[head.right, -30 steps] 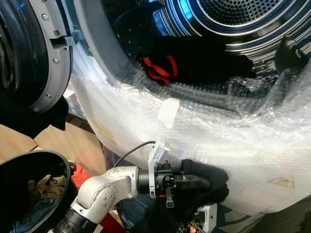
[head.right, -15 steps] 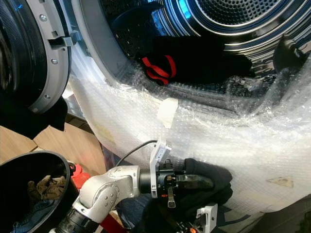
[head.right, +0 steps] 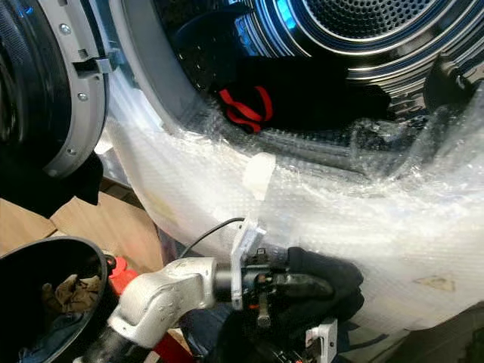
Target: Clothes washing
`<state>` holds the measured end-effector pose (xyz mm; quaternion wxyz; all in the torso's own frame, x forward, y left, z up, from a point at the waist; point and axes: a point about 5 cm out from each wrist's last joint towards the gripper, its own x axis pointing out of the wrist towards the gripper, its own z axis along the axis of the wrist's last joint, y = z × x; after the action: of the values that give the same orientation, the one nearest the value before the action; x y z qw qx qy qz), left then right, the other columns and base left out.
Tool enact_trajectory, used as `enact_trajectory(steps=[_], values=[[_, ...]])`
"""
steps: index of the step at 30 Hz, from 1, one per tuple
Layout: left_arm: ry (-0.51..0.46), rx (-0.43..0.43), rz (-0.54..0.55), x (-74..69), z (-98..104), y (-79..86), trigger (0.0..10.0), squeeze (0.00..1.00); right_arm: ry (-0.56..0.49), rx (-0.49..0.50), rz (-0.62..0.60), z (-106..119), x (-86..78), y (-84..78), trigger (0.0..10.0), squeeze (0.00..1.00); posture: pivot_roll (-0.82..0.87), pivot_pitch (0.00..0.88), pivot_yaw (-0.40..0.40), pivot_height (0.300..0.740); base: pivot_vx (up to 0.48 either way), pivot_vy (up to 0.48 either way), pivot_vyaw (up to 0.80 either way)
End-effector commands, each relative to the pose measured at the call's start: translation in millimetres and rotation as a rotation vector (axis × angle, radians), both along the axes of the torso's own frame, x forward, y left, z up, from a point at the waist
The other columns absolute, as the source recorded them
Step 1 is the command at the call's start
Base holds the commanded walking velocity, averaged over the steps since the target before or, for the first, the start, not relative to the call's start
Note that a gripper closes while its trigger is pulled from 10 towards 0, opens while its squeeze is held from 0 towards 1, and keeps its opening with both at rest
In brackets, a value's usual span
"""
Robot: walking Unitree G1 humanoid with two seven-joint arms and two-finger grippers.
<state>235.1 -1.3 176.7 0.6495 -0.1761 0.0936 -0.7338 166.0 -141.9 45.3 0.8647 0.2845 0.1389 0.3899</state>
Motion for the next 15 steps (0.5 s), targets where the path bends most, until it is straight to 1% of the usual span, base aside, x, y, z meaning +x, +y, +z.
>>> enact_trajectory(steps=[1, 2, 3, 4, 5, 6, 7, 10, 12, 13, 15], values=[[-0.003, 0.002, -0.053, -10.2, 1, 1.4, 0.9, 0.00, -0.021, 0.016, 0.022, 5, -0.3, 2.7, 0.0, 0.00, -0.11, 0.011, 0.028, 0.740, 0.000, 0.000, 0.00], [0.005, 0.025, -0.057, -14.4, -2, 7.4, 3.2, 0.00, -0.017, 0.014, 0.030, 4, -1.3, 2.8, 0.0, 0.00, -0.11, 0.010, 0.029, 0.740, 0.000, 0.000, 0.00], [0.005, 0.025, -0.057, -14.4, -2, 7.4, 3.2, 0.00, -0.017, 0.014, 0.030, 4, -1.3, 2.8, 0.0, 0.00, -0.11, 0.010, 0.029, 0.740, 0.000, 0.000, 0.00], [0.008, 0.038, -0.083, -21.2, -3, 15.8, 7.8, 0.00, -0.013, 0.008, 0.043, 3, -2.9, 2.8, 0.0, 0.00, -0.10, 0.007, 0.029, 0.740, 0.000, 0.000, 0.00], [0.008, 0.042, -0.091, -23.3, -4, 18.3, 7.8, 0.00, -0.011, 0.007, 0.046, 2, -3.3, 2.7, 0.0, 0.00, -0.10, 0.007, 0.029, 0.740, 0.000, 0.000, 0.00], [0.006, 0.056, -0.083, -24.7, -5, 22.0, 10.0, 0.00, -0.009, 0.005, 0.050, 2, -3.9, 2.7, 0.0, 0.00, -0.10, 0.005, 0.029, 0.740, 0.000, 0.000, 0.00], [0.005, 0.066, -0.075, -25.3, -5, 24.2, 10.0, 0.00, -0.008, 0.003, 0.052, 1, -4.2, 2.8, 0.0, 0.00, -0.10, 0.005, 0.029, 0.740, 0.000, 0.000, 0.00], [-0.028, 0.147, -0.045, -32.0, -9, 39.2, 10.0, 0.00, -0.001, -0.007, 0.075, 0, -7.5, 3.6, 0.0, 0.00, -0.10, 0.000, 0.032, 0.740, 0.000, 0.000, 0.00], [-0.040, 0.178, -0.028, -34.5, -10, 46.0, 10.0, 0.00, 0.001, -0.006, 0.080, 0, -9.4, 3.4, 0.0, 0.00, -0.09, 0.000, 0.027, 0.740, 0.000, 0.000, 0.00], [-0.056, 0.206, 0.021, -32.5, -13, 52.0, 10.0, 0.00, 0.003, -0.005, 0.082, 0, -12.1, 2.3, 0.0, 0.00, -0.08, 0.000, 0.020, 0.740, 0.000, 0.000, 0.00], [-0.064, 0.238, 0.078, -27.9, -18, 58.1, 10.0, 0.00, 0.005, -0.004, 0.087, 1, -15.2, 1.6, 0.0, 0.00, -0.08, 0.000, 0.017, 0.740, 0.000, 0.000, 0.00]])
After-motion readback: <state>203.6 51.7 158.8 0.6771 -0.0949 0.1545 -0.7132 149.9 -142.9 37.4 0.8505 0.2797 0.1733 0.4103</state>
